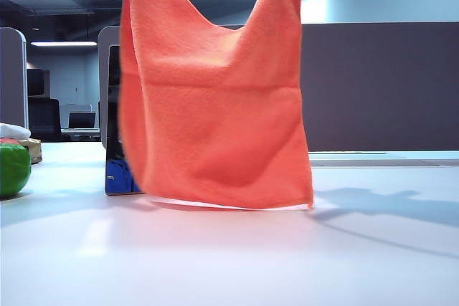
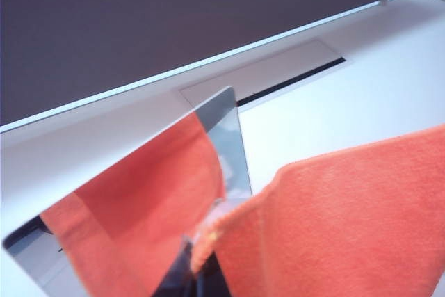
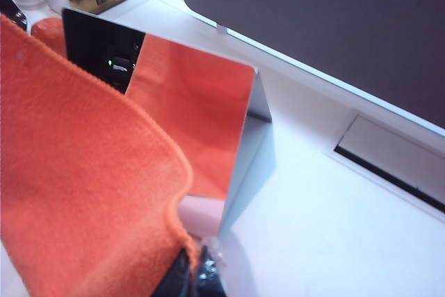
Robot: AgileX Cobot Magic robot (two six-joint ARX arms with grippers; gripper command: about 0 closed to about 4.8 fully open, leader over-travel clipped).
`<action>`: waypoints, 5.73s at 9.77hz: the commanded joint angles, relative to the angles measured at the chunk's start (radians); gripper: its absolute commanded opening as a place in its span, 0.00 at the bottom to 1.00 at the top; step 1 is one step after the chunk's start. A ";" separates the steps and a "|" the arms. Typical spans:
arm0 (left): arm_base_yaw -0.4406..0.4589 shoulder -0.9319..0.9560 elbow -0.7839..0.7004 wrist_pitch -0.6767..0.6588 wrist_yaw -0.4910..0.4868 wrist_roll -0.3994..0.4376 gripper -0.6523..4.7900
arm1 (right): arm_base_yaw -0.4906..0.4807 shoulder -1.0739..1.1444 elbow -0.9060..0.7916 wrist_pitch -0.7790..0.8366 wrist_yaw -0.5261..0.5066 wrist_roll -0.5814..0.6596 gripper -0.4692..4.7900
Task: Pick up the cloth from the table and use it to cover the mirror.
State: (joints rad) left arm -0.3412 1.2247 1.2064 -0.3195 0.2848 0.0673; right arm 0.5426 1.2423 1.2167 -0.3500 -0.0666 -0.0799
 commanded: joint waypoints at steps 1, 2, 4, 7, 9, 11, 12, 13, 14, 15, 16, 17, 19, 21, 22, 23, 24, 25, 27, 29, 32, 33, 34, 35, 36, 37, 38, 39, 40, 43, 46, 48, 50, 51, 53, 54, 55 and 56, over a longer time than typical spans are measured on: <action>0.002 -0.023 0.001 0.000 -0.072 0.006 0.11 | 0.002 0.032 0.058 0.031 -0.019 -0.008 0.09; 0.003 -0.030 0.001 0.001 -0.088 0.008 0.11 | 0.002 0.037 0.058 0.045 -0.020 -0.008 0.09; 0.013 -0.035 0.001 -0.008 -0.148 0.010 0.11 | 0.002 0.056 0.058 0.050 -0.026 -0.011 0.09; 0.052 -0.037 -0.002 -0.023 -0.195 0.022 0.11 | 0.000 0.084 0.067 0.063 -0.025 -0.011 0.09; 0.177 -0.062 -0.014 -0.029 -0.150 0.025 0.11 | -0.009 0.169 0.166 0.043 0.004 -0.033 0.09; 0.180 -0.056 -0.016 -0.023 -0.090 -0.008 0.11 | -0.012 0.204 0.182 0.045 0.036 -0.034 0.09; 0.180 -0.051 -0.020 -0.015 -0.070 -0.018 0.11 | -0.017 0.213 0.182 0.053 0.043 -0.034 0.09; 0.180 -0.026 -0.126 0.130 -0.034 -0.104 0.11 | -0.025 0.277 0.182 0.138 0.046 -0.034 0.09; 0.180 -0.020 -0.135 0.140 -0.033 -0.105 0.11 | -0.025 0.282 0.182 0.146 0.045 -0.035 0.09; 0.179 -0.003 -0.154 0.160 -0.033 -0.105 0.11 | -0.024 0.303 0.182 0.171 0.045 -0.054 0.09; 0.175 0.035 -0.173 0.249 -0.032 -0.106 0.11 | -0.025 0.335 0.182 0.204 0.053 -0.079 0.09; 0.175 0.060 -0.173 0.280 -0.029 -0.108 0.11 | -0.024 0.357 0.182 0.259 0.090 -0.086 0.09; 0.175 0.097 -0.173 0.333 -0.038 -0.109 0.11 | -0.026 0.400 0.182 0.382 0.116 -0.085 0.09; 0.175 0.099 -0.173 0.377 -0.067 -0.109 0.11 | -0.026 0.405 0.182 0.405 0.117 -0.086 0.09; 0.175 0.098 -0.172 0.389 -0.086 -0.114 0.11 | -0.026 0.401 0.182 0.409 0.118 -0.086 0.09; 0.175 0.098 -0.172 0.388 -0.119 -0.114 0.11 | -0.027 0.401 0.182 0.416 0.140 -0.112 0.09; 0.175 0.098 -0.172 0.388 -0.145 -0.114 0.11 | -0.027 0.401 0.182 0.425 0.153 -0.113 0.09; 0.176 0.099 -0.172 0.397 -0.170 -0.127 0.11 | -0.039 0.401 0.183 0.462 0.159 -0.113 0.09; 0.176 0.102 -0.172 0.416 -0.171 -0.128 0.11 | -0.047 0.402 0.183 0.463 0.161 -0.113 0.09; 0.175 0.189 -0.172 0.501 -0.177 -0.142 0.11 | -0.071 0.418 0.184 0.469 0.136 -0.113 0.09; 0.176 0.242 -0.163 0.616 -0.214 -0.147 0.11 | -0.071 0.501 0.249 0.477 0.113 -0.113 0.09; 0.176 0.248 -0.163 0.617 -0.214 -0.147 0.11 | -0.071 0.505 0.249 0.478 0.113 -0.113 0.09; 0.176 0.268 -0.160 0.624 -0.221 -0.147 0.11 | -0.071 0.525 0.251 0.476 0.113 -0.113 0.09; 0.176 0.274 -0.156 0.626 -0.221 -0.146 0.11 | -0.071 0.528 0.251 0.476 0.113 -0.113 0.09; 0.176 0.288 -0.148 0.644 -0.221 -0.146 0.11 | -0.071 0.539 0.251 0.483 0.113 -0.113 0.09; 0.176 0.292 -0.143 0.646 -0.221 -0.146 0.11 | -0.071 0.543 0.251 0.488 0.113 -0.113 0.09; 0.176 0.301 -0.134 0.650 -0.221 -0.146 0.11 | -0.071 0.557 0.251 0.508 0.113 -0.113 0.09; 0.176 0.305 -0.134 0.650 -0.239 -0.146 0.11 | -0.071 0.569 0.252 0.529 0.116 -0.114 0.09; 0.176 0.305 -0.134 0.644 -0.244 -0.146 0.11 | -0.071 0.585 0.258 0.543 0.117 -0.115 0.09; 0.176 0.317 -0.134 0.631 -0.247 -0.143 0.11 | -0.072 0.637 0.320 0.545 0.143 -0.116 0.09; 0.176 0.349 -0.134 0.628 -0.247 -0.143 0.11 | -0.092 0.667 0.328 0.545 0.180 -0.134 0.09; 0.176 0.355 -0.134 0.627 -0.247 -0.143 0.11 | -0.096 0.674 0.328 0.549 0.180 -0.135 0.09; 0.176 0.363 -0.134 0.627 -0.247 -0.143 0.11 | -0.100 0.689 0.328 0.581 0.180 -0.138 0.09; 0.176 0.363 -0.134 0.627 -0.248 -0.143 0.11 | -0.100 0.692 0.328 0.589 0.180 -0.138 0.09; 0.176 0.368 -0.134 0.627 -0.251 -0.143 0.11 | -0.100 0.711 0.328 0.618 0.169 -0.138 0.09; 0.176 0.373 -0.134 0.627 -0.259 -0.143 0.11 | -0.100 0.725 0.329 0.621 0.153 -0.138 0.09; 0.176 0.373 -0.134 0.624 -0.259 -0.143 0.11 | -0.100 0.731 0.328 0.620 0.150 -0.138 0.09; 0.176 0.373 -0.134 0.622 -0.264 -0.143 0.11 | -0.100 0.752 0.329 0.616 0.133 -0.138 0.09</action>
State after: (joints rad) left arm -0.1654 1.5978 1.0691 0.3023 0.0338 -0.0795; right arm 0.4427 1.9949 1.5394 0.2546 0.0742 -0.2184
